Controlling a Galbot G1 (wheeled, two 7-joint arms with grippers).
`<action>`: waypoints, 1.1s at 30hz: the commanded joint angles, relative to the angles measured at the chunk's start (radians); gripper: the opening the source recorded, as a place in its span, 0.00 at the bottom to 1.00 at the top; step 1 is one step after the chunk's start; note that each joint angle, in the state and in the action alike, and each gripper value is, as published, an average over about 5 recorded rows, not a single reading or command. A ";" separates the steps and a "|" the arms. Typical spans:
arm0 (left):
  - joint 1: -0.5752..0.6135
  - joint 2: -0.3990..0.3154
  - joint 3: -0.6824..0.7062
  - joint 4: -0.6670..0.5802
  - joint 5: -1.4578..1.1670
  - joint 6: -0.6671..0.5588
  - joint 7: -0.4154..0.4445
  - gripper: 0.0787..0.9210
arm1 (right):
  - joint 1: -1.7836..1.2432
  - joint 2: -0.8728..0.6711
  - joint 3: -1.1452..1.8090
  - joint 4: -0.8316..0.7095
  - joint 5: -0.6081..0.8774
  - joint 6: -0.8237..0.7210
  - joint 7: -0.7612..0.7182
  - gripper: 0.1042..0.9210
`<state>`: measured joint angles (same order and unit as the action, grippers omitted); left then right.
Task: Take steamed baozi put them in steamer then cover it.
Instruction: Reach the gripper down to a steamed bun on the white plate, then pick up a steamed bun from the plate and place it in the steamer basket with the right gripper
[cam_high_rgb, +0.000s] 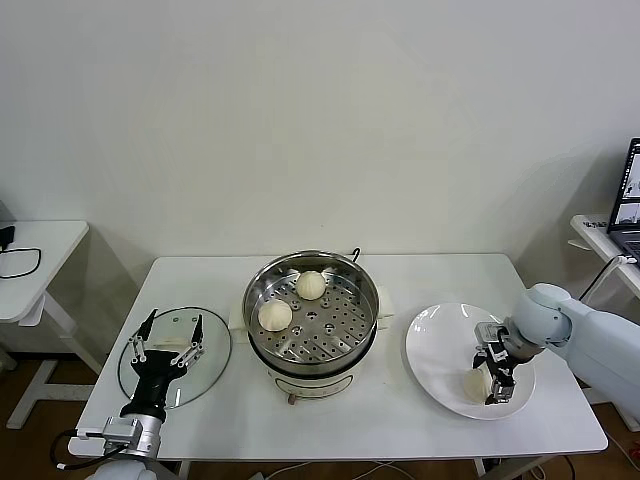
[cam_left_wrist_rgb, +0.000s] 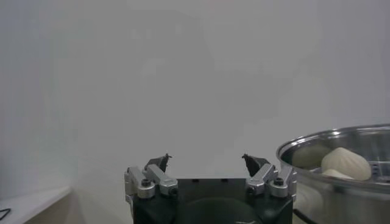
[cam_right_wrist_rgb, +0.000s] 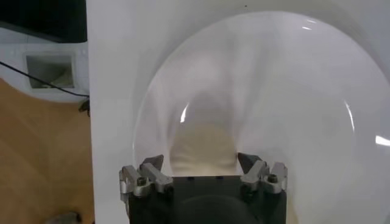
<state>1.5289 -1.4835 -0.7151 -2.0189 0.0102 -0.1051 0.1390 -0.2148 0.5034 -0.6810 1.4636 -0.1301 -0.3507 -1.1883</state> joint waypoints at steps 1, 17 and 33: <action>0.001 0.000 -0.001 -0.001 0.000 0.000 0.000 0.88 | -0.010 0.007 0.007 -0.004 -0.010 0.002 0.000 0.76; 0.001 -0.002 0.007 -0.008 0.000 -0.001 -0.001 0.88 | 0.023 -0.024 0.010 0.037 0.021 0.001 -0.004 0.72; 0.006 0.003 0.036 -0.035 0.010 0.004 -0.014 0.88 | 0.817 -0.051 -0.426 0.248 0.294 0.041 -0.051 0.72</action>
<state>1.5347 -1.4816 -0.6850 -2.0503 0.0177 -0.1026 0.1267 0.2174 0.4446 -0.8993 1.6282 0.0569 -0.3345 -1.2252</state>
